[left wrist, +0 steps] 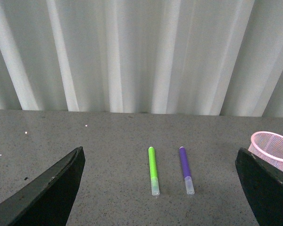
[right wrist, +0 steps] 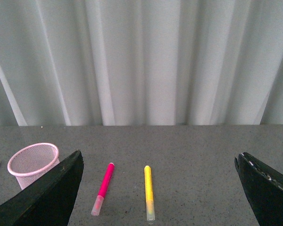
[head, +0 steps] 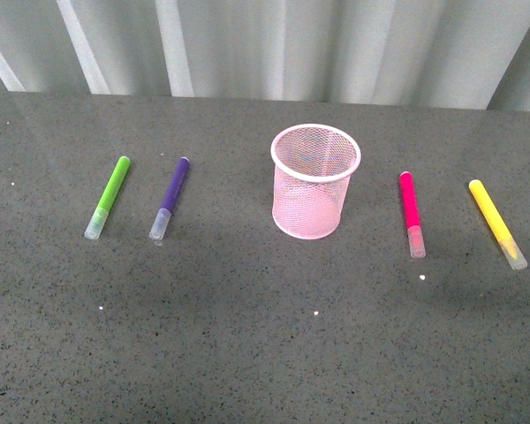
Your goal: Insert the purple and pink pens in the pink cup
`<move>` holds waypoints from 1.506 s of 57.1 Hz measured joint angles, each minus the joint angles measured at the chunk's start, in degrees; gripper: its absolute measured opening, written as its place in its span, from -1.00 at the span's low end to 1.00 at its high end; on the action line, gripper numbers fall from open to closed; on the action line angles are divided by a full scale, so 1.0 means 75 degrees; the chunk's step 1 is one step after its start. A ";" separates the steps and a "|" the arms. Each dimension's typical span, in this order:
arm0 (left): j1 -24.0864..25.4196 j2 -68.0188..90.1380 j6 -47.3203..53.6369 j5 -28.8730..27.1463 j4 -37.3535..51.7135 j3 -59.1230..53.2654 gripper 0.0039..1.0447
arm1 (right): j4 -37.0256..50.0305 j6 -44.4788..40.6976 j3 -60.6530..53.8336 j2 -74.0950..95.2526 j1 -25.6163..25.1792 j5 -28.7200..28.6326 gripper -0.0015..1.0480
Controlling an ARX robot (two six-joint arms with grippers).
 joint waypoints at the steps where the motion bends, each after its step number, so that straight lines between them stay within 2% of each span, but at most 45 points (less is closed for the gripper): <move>1: 0.0000 0.0000 0.0000 0.0000 0.0000 0.0000 0.87 | 0.0000 0.0000 0.0000 0.0000 0.0000 0.0000 0.86; 54: 0.0000 0.0000 0.0000 0.0000 -0.0003 0.0003 0.87 | 0.0000 0.0000 0.0000 0.0000 0.0000 0.0000 0.86; 62: -0.0274 0.1466 -0.0711 -0.0286 -0.2500 0.1099 0.87 | 0.0003 0.0000 0.0000 0.0000 0.0000 0.0000 0.86; 66: -0.0612 0.1833 -0.0813 -0.0796 -0.2798 0.1547 0.87 | 0.0000 0.0000 0.0000 0.0000 0.0003 0.0000 0.86; 72: -0.1361 0.2734 -0.0796 -0.1553 -0.1746 0.2326 0.87 | 0.0000 0.0000 0.0000 0.0000 0.0000 0.0000 0.86; 79: -0.1842 0.5272 -0.0694 -0.1486 0.0198 0.3611 0.87 | 0.0000 0.0000 0.0000 0.0000 0.0003 0.0000 0.86; 82: -0.1950 0.6534 -0.0659 -0.1510 0.0691 0.4319 0.87 | 0.0000 0.0000 0.0000 0.0000 0.0000 0.0000 0.86; 86: -0.2090 0.8035 -0.0574 -0.1571 0.0761 0.5319 0.87 | 0.0000 0.0000 0.0000 0.0000 0.0003 0.0000 0.86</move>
